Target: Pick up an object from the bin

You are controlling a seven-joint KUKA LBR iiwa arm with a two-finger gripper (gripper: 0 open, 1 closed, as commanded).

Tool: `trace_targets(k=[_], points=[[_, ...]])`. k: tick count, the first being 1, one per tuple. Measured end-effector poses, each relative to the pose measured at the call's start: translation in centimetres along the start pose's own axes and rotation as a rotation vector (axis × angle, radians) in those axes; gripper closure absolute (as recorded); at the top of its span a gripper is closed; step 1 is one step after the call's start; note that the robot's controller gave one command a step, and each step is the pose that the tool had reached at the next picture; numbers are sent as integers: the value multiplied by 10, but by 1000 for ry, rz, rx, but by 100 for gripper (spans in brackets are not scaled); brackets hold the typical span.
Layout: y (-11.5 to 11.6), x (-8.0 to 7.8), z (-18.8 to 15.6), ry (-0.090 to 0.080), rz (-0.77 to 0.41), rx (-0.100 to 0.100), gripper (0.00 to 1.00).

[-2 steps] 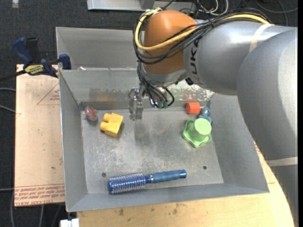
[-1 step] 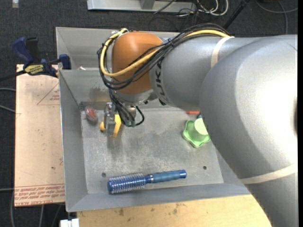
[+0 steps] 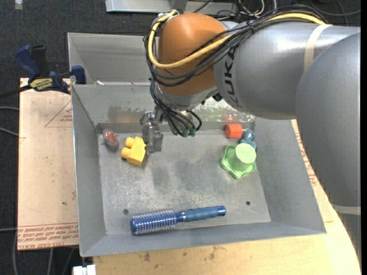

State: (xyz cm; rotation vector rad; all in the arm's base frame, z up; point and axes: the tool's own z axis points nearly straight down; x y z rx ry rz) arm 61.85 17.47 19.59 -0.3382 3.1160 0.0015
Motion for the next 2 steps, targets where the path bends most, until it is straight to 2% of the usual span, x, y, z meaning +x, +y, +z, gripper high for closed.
trace_targets(k=[1, 2], points=[[-4, -21, 73, 10, 139, 0, 100], [-4, -22, 69, 5, 139, -1, 0]])
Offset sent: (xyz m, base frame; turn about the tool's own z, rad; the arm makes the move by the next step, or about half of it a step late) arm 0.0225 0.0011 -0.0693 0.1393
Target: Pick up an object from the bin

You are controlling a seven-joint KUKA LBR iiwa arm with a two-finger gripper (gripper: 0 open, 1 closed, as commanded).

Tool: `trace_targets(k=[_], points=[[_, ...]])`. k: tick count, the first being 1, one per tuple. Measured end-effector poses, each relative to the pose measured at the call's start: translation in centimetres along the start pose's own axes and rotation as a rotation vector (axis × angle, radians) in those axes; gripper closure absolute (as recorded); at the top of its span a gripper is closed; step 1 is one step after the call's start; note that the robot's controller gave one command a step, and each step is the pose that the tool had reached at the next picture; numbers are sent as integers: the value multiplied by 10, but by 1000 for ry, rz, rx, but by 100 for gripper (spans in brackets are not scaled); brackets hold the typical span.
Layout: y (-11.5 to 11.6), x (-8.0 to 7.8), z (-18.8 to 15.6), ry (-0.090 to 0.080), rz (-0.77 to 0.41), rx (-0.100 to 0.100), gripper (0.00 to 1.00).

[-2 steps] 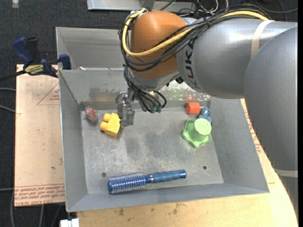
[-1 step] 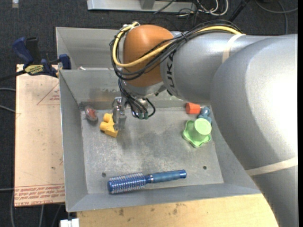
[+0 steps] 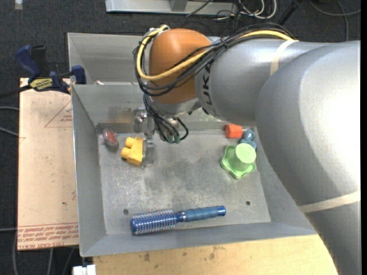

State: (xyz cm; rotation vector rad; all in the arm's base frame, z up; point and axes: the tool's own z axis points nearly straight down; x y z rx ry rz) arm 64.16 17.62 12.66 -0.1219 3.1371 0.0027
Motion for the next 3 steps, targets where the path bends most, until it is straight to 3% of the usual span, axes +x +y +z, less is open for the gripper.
trace_targets(k=[1, 2, 3], points=[[10, -10, 60, 4, 40, 0, 0], [10, -11, 56, 0, 41, 0, 100], [33, 51, -83, -7, 14, -2, 100]])
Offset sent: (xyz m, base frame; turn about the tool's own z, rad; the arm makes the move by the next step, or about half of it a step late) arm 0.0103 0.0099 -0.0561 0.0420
